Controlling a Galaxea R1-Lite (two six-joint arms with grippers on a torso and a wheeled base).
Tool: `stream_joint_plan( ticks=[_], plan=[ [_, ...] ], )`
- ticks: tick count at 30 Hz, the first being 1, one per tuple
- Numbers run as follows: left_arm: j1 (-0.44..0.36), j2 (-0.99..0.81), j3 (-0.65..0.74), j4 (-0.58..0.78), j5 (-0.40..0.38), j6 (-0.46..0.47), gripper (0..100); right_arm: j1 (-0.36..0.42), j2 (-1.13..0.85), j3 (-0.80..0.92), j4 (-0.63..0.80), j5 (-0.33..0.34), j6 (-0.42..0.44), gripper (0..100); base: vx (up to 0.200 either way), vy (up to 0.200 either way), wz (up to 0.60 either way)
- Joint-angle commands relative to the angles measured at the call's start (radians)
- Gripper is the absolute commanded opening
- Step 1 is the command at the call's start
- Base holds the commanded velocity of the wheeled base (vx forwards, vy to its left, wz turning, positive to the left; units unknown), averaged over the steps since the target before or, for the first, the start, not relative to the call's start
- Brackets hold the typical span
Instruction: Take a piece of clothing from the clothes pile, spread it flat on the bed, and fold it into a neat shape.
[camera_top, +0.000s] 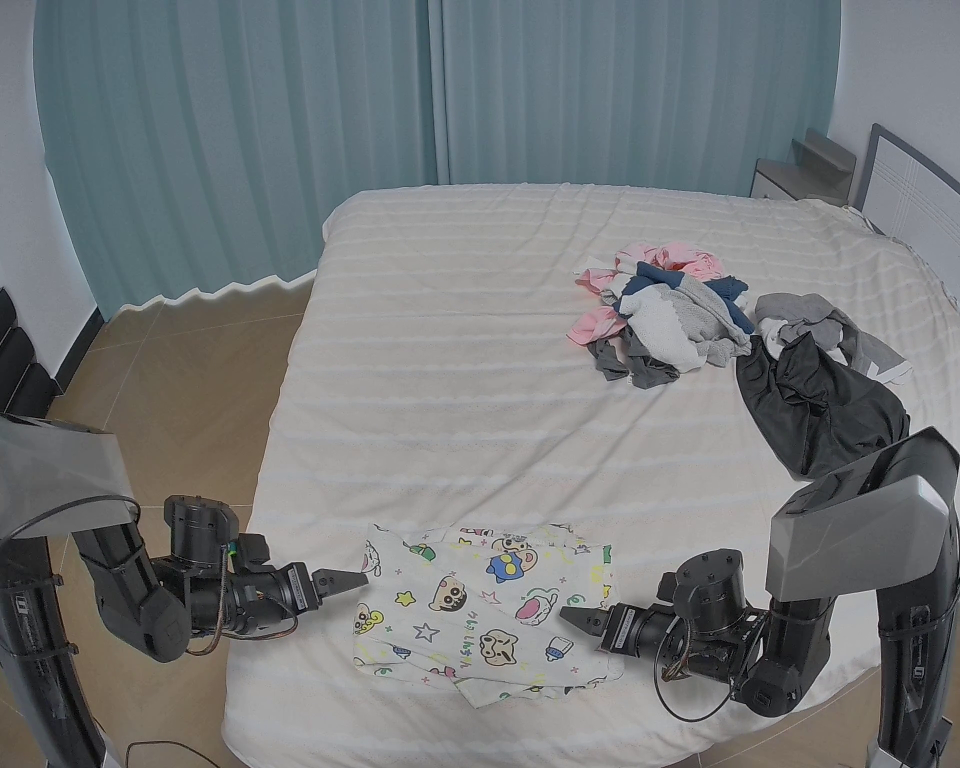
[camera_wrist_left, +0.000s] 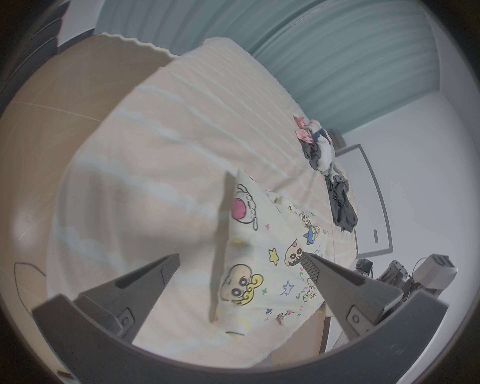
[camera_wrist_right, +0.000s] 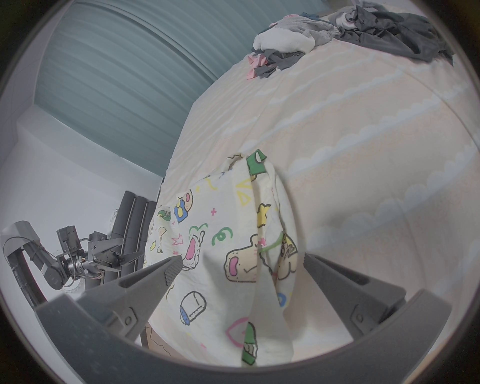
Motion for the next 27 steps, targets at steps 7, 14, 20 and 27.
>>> stream_joint_plan(
  ticks=[7, 14, 20, 27],
  plan=[
    [-0.065, 0.126, -0.054, -0.045, 0.018, 0.006, 100, -0.004, 0.051, -0.058, -0.008, 0.007, -0.001, 100, 0.0, 0.0, 0.0],
    [-0.094, 0.152, -0.058, -0.086, 0.032, 0.008, 100, -0.001, 0.057, -0.087, 0.003, 0.043, -0.006, 100, 0.0, 0.0, 0.0],
    [-0.146, 0.194, -0.091, -0.094, 0.113, 0.01, 100, -0.001, 0.048, -0.114, 0.08, 0.072, -0.024, 100, 0.0, 0.0, 0.0],
    [-0.172, 0.228, -0.096, -0.16, 0.161, 0.005, 100, 0.01, 0.04, -0.164, 0.112, 0.084, -0.038, 100, 0.0, 0.0, 0.0]
  ],
)
